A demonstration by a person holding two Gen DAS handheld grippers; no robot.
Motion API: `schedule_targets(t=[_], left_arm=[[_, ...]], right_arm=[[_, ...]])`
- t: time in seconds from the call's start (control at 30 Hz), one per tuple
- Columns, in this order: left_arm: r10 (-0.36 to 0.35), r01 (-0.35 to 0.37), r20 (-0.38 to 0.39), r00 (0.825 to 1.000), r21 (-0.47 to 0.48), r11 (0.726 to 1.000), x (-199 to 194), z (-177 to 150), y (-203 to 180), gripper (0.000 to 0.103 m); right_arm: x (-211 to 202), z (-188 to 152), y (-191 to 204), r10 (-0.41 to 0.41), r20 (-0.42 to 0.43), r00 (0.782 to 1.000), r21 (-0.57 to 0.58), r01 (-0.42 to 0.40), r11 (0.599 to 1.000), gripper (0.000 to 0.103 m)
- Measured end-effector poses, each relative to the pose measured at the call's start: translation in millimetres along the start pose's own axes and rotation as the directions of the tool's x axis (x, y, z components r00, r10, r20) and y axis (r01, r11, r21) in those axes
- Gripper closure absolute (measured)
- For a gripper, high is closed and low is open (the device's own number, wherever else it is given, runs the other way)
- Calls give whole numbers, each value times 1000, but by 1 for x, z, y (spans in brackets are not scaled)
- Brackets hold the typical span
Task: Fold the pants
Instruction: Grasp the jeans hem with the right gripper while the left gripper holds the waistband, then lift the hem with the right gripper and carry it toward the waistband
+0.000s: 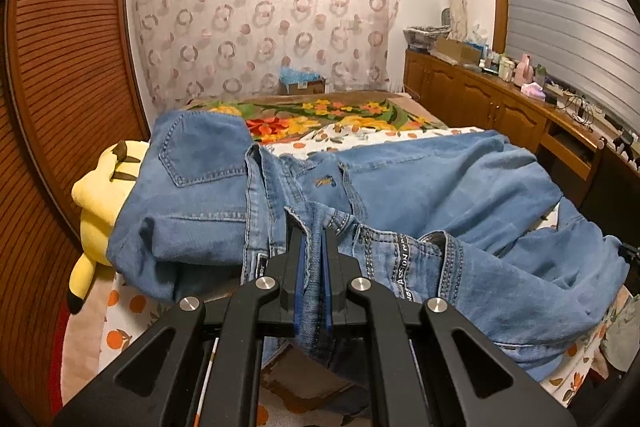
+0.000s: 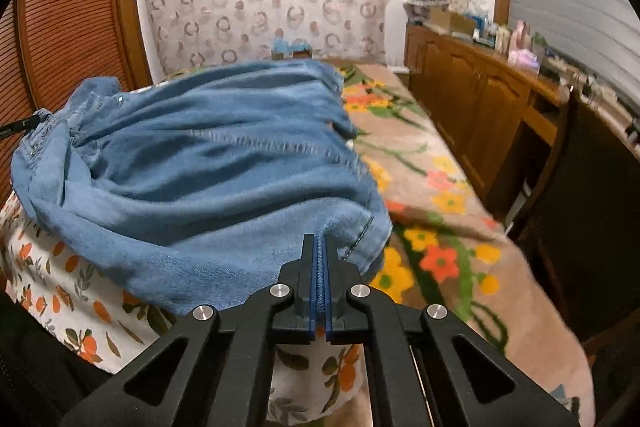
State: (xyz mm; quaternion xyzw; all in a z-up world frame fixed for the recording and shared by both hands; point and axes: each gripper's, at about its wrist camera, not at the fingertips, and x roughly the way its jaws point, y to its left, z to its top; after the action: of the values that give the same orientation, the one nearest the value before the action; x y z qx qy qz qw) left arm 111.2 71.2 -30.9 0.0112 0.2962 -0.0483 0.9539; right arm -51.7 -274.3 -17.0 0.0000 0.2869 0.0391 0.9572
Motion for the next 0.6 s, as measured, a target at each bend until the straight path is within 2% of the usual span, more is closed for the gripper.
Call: schedule_targets(t=[0.33,0.47,0.6], left_arm=[[-9,10,46,999,-28,1000,1,34,13,95],[-5,6,50,999,-32,999,9,47,19,95],[1,1,48,999,-29,1000,21,59,23,95]], right_arm=[[-2,45,1,-8,120,993,-68,16,998,102],[14,69,3,-11,152,988,-101,26,995,102],[37,80,6,-14,169,986,-127,36,991,102]])
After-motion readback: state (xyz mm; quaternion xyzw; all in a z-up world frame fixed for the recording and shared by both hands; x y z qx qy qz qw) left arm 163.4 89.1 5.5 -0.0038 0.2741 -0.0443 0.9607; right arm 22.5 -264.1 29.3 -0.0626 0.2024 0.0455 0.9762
